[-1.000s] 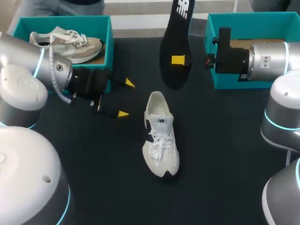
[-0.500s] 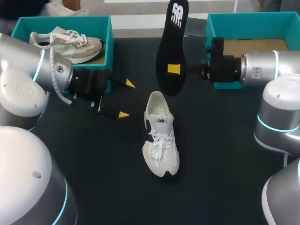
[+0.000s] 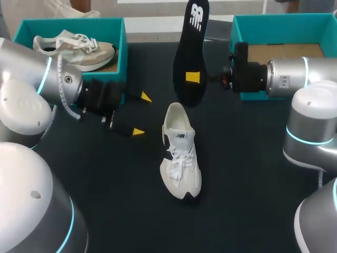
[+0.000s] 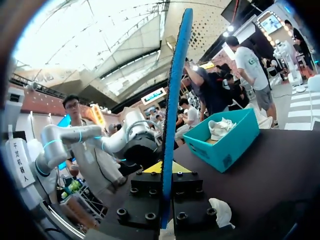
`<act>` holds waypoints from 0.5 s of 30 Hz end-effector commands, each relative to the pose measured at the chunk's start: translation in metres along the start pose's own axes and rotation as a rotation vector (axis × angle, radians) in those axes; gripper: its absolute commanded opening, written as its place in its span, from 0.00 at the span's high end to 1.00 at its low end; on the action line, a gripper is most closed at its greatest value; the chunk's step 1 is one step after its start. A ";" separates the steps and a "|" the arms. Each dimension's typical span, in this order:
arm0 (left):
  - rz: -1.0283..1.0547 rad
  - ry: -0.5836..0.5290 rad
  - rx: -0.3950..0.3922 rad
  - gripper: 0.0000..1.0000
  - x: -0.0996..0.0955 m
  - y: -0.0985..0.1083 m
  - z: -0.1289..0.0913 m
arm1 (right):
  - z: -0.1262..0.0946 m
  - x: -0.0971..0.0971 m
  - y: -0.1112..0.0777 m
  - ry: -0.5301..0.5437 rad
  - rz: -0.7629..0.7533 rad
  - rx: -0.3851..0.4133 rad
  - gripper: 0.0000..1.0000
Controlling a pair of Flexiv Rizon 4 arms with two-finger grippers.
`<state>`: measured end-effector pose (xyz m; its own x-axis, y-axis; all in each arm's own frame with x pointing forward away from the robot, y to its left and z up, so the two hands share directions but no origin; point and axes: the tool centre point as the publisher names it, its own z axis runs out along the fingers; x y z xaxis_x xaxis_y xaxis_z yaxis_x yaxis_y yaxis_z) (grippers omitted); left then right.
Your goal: Take the shoe out of the shoebox, open the shoe tongue, remove and reinsert the insole, then place the shoe into the shoebox
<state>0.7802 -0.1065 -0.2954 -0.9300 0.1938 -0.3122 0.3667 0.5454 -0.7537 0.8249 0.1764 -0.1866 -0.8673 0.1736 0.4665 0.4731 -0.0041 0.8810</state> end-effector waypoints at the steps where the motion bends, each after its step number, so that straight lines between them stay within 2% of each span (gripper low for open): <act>1: -0.011 -0.020 -0.036 0.00 0.007 0.007 0.018 | -0.007 -0.020 -0.005 0.009 -0.044 0.019 1.00; 2: -0.029 -0.017 -0.025 0.00 0.008 0.009 0.021 | -0.008 -0.026 -0.006 0.021 -0.082 0.003 1.00; 4: -0.041 -0.033 -0.032 0.00 0.008 0.012 0.024 | -0.006 -0.034 -0.010 0.045 -0.082 0.045 1.00; 7: -0.066 -0.065 -0.034 0.00 0.006 0.018 0.028 | -0.001 -0.045 -0.022 0.082 -0.076 0.052 1.00; 10: -0.078 -0.075 -0.034 0.00 0.004 0.021 0.032 | 0.006 -0.049 -0.034 0.105 -0.069 0.046 1.00; 12: -0.086 -0.079 -0.030 0.00 0.002 0.021 0.034 | 0.010 -0.049 -0.042 0.122 -0.072 0.004 1.00; 15: -0.099 -0.087 -0.027 0.00 -0.002 0.020 0.035 | 0.015 -0.048 -0.051 0.131 -0.050 0.022 1.00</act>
<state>0.7878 -0.1185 -0.3275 -0.9561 0.0677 -0.2852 0.2705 0.5785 -0.7695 0.8401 0.1735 -0.2458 -0.9011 0.0572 0.4297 0.4319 0.0332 0.9013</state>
